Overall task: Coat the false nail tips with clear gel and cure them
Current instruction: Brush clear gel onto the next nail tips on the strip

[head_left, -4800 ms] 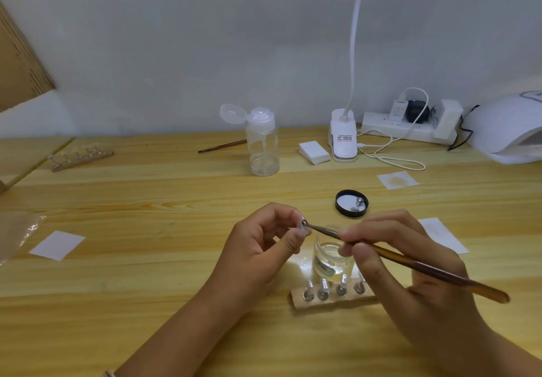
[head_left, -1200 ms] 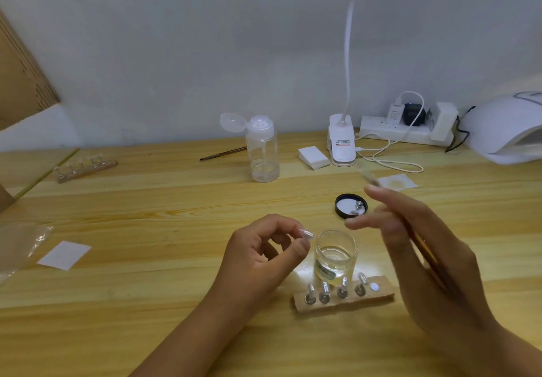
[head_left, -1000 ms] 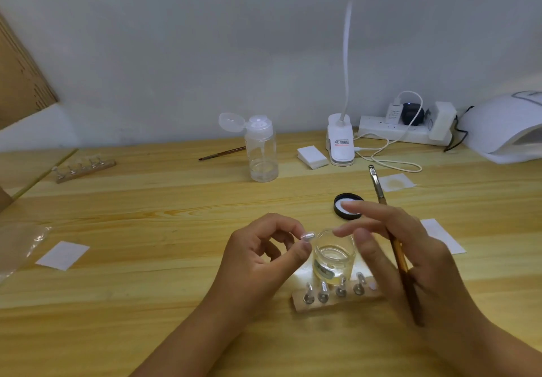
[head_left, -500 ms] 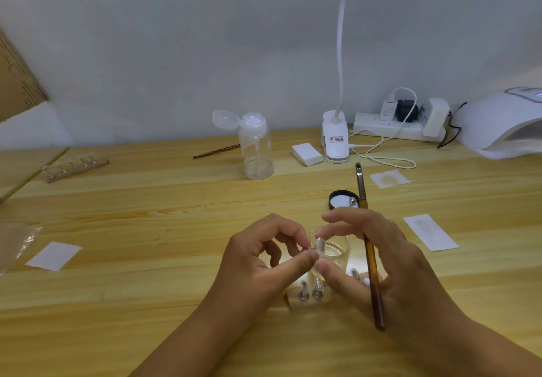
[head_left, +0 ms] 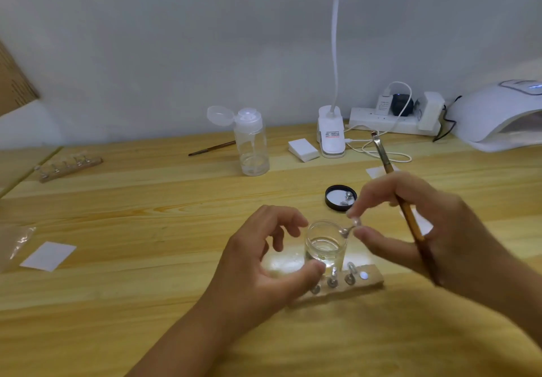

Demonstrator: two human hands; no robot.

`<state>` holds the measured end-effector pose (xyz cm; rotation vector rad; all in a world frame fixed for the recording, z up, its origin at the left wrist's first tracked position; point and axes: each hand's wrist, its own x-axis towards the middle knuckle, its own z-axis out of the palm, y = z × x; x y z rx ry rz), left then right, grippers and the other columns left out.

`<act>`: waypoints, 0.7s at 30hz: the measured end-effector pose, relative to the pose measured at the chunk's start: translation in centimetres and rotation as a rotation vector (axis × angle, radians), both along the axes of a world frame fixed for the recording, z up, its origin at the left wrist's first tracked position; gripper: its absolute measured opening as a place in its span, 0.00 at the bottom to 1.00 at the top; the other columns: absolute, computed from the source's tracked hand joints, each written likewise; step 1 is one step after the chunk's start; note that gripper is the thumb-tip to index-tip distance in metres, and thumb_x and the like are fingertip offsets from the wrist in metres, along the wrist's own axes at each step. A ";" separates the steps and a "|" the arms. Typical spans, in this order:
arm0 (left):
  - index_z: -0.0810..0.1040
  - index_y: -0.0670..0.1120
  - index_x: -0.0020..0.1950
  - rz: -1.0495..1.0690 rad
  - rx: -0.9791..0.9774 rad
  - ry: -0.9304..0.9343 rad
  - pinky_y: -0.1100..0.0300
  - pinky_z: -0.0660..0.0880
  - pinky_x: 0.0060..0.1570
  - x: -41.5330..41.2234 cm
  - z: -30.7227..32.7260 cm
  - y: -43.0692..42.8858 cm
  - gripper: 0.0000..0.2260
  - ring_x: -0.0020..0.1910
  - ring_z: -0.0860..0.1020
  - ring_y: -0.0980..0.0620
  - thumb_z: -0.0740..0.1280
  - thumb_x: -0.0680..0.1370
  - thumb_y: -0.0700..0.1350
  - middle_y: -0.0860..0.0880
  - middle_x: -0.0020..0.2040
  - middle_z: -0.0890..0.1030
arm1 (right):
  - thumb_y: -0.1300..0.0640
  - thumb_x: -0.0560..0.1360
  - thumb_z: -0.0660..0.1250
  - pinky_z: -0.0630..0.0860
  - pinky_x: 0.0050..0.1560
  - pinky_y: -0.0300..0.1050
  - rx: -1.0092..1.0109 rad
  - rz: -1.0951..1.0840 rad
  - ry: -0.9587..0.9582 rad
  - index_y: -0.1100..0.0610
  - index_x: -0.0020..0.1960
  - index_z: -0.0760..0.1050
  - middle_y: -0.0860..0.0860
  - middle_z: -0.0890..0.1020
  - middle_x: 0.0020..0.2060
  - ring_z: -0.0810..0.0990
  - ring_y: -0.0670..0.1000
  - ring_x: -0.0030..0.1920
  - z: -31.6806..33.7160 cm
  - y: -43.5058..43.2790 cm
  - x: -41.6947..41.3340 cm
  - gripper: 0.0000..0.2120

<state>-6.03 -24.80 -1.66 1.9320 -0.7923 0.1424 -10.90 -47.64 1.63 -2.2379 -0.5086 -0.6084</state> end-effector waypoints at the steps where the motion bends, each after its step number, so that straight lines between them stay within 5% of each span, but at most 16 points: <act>1: 0.75 0.58 0.52 0.006 0.071 -0.049 0.69 0.69 0.42 -0.1 0.0 0.1 0.17 0.44 0.74 0.54 0.73 0.66 0.56 0.57 0.47 0.76 | 0.44 0.71 0.73 0.74 0.56 0.40 -0.058 0.030 0.067 0.43 0.51 0.76 0.41 0.83 0.46 0.82 0.47 0.52 0.7 -1.1 0.1 0.11; 7: 0.73 0.53 0.47 0.028 0.450 -0.369 0.59 0.71 0.44 0.0 -0.3 0.3 0.18 0.41 0.70 0.57 0.69 0.64 0.62 0.59 0.41 0.69 | 0.42 0.68 0.73 0.74 0.54 0.40 -0.243 0.100 0.313 0.37 0.50 0.75 0.39 0.82 0.49 0.80 0.44 0.55 1.2 -3.0 0.0 0.13; 13: 0.73 0.54 0.41 0.000 0.477 -0.269 0.65 0.67 0.46 0.4 -0.7 0.6 0.14 0.42 0.70 0.57 0.71 0.65 0.60 0.58 0.40 0.71 | 0.39 0.67 0.75 0.72 0.55 0.38 -0.369 0.099 0.371 0.36 0.50 0.75 0.33 0.77 0.53 0.75 0.42 0.58 0.4 -2.6 0.1 0.14; 18: 0.76 0.53 0.42 -0.065 0.450 -0.205 0.61 0.70 0.47 0.4 -0.5 0.5 0.10 0.44 0.73 0.56 0.73 0.67 0.55 0.57 0.41 0.73 | 0.36 0.67 0.72 0.79 0.51 0.53 -0.290 0.093 0.386 0.33 0.55 0.73 0.36 0.80 0.53 0.77 0.46 0.56 1.2 -2.6 -0.2 0.18; 21: 0.77 0.53 0.42 -0.091 0.432 -0.166 0.61 0.70 0.46 0.4 -0.4 0.5 0.09 0.45 0.74 0.54 0.74 0.67 0.53 0.56 0.41 0.73 | 0.36 0.66 0.73 0.78 0.52 0.54 -0.293 0.092 0.427 0.33 0.55 0.73 0.36 0.80 0.53 0.78 0.47 0.54 1.0 -2.6 -0.1 0.19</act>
